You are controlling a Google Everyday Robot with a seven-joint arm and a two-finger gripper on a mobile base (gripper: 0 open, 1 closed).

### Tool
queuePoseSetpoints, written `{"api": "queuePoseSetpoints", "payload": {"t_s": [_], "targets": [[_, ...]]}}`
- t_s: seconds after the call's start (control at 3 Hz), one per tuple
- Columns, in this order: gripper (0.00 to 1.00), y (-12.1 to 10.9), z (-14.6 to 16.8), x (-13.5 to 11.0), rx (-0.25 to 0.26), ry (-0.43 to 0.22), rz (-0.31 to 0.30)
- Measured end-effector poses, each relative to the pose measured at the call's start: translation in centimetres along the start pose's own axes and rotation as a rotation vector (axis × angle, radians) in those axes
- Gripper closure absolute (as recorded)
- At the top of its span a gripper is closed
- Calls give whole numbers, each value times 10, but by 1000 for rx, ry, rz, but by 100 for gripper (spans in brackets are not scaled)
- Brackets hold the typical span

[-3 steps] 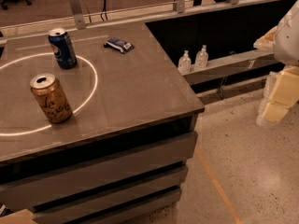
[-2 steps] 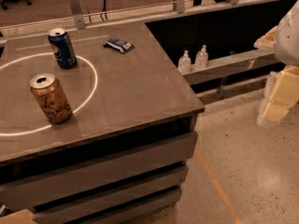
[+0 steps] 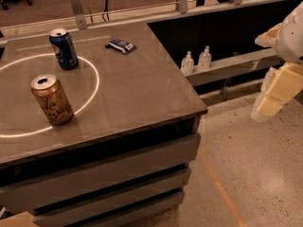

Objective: Move pepsi can near rxbar blueberry

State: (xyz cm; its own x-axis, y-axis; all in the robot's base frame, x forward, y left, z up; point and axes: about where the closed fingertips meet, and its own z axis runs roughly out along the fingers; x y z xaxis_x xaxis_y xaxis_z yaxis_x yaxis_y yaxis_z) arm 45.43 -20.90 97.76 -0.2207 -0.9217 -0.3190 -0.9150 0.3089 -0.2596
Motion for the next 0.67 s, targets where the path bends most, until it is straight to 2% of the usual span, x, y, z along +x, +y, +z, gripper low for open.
{"api": "queuePoseSetpoints", "payload": {"t_s": [0.33,0.67], "targets": [[0,-13,21,-16,10,-168,16],[0,-32,50,-42,34,-378,18]]}}
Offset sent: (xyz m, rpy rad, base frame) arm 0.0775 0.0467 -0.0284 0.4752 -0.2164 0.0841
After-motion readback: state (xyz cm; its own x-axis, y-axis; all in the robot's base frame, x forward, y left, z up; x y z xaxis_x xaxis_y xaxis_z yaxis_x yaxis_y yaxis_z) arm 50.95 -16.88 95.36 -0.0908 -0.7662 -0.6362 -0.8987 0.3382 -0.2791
